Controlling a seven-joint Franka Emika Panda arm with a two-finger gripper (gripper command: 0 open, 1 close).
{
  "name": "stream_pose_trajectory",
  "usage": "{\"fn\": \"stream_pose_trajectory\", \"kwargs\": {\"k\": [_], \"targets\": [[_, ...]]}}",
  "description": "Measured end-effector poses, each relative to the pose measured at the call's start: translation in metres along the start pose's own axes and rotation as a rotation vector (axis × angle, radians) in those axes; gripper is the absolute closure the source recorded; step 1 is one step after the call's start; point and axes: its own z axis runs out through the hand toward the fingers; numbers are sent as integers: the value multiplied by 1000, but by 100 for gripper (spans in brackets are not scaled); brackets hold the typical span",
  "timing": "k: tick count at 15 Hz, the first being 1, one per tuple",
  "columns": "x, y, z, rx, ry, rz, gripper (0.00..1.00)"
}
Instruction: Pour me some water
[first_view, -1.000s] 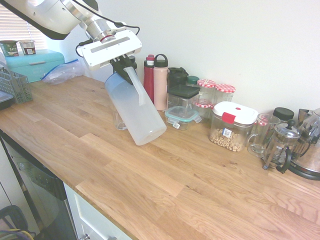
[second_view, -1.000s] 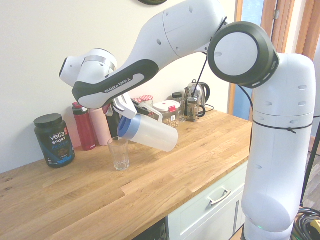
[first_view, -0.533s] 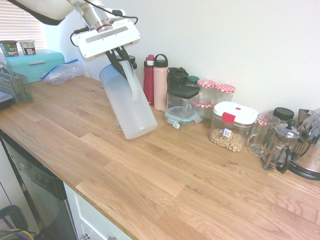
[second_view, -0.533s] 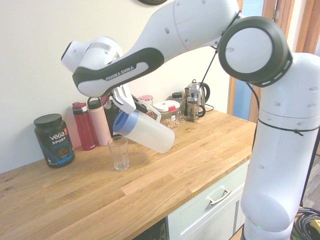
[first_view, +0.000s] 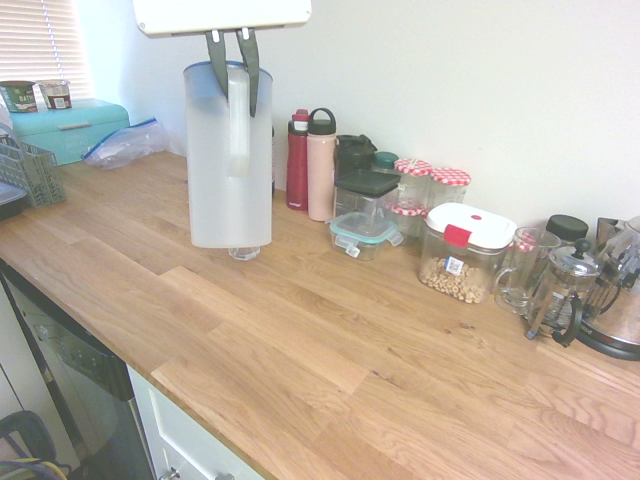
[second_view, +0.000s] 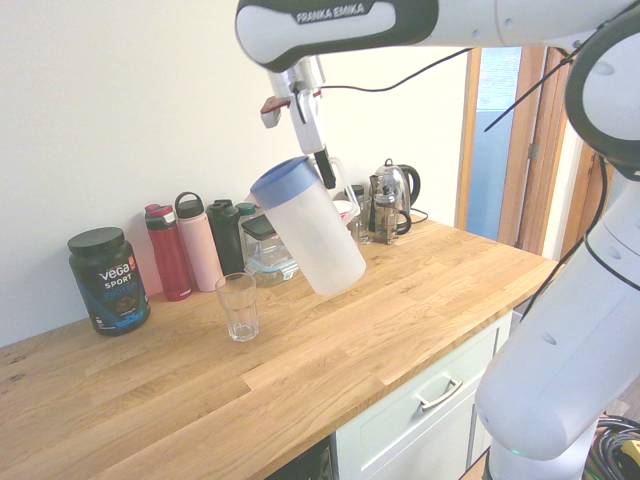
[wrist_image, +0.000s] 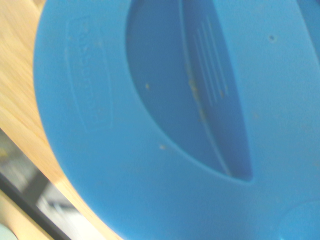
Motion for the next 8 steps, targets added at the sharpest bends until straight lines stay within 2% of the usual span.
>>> {"fn": "stream_pose_trajectory", "kwargs": {"k": [4,8], "targets": [[-4,78,53,132,-39,216,100],[-16,100,82,207,-22,428,100]]}}
